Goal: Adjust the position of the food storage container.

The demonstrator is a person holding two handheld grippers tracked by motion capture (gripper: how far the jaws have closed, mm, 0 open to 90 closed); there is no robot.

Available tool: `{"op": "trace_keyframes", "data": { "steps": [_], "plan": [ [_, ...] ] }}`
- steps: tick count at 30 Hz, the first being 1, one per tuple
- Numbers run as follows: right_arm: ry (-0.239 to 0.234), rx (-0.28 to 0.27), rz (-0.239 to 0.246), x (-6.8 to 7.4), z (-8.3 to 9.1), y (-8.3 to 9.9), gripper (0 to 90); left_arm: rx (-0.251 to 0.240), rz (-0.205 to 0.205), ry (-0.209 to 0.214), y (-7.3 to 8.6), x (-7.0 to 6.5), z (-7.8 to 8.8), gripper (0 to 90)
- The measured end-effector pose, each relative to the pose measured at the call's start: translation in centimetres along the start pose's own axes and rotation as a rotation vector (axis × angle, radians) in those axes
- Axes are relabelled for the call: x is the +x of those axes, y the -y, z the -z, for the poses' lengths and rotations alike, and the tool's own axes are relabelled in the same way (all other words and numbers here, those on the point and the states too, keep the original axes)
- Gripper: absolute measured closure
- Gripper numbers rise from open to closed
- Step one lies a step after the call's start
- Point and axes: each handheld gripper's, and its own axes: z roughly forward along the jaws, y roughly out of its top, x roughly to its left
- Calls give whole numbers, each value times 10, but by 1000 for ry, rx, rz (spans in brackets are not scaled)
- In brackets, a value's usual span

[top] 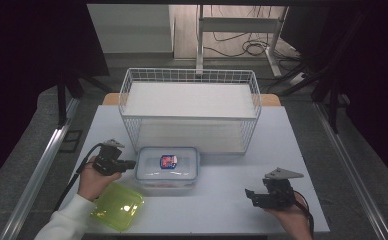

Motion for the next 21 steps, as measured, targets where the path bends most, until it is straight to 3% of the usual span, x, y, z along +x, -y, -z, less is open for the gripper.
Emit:
{"op": "trace_keyframes", "data": {
  "steps": [4, 6, 9, 14, 15, 16, 21],
  "plan": [
    [0, 0, 0, 0, 0, 0, 234, -15, -10, 3, -7, -6, 4, 900],
    [-1, 2, 2, 0, -1, 0, 234, 3, -39, -42, -10, -11, 3, 900],
    [-1, 1, 5, 1, 0, 0, 235, 24, -31, -54, -9, -8, 0, 900],
    [2, -1, -2, -1, 0, 1, 235, 21, -23, -51, -7, -6, -2, 900],
    [2, 0, -3, -2, 0, 1, 234, 21, -9, -20, -8, -6, -4, 900],
    [2, 0, -3, -2, 0, 1, 234, 21, -9, -20, -8, -6, -4, 900],
    [-1, 1, 2, 0, 0, 1, 234, 36, -35, -4, -15, -17, -15, 900]
  ]
}}
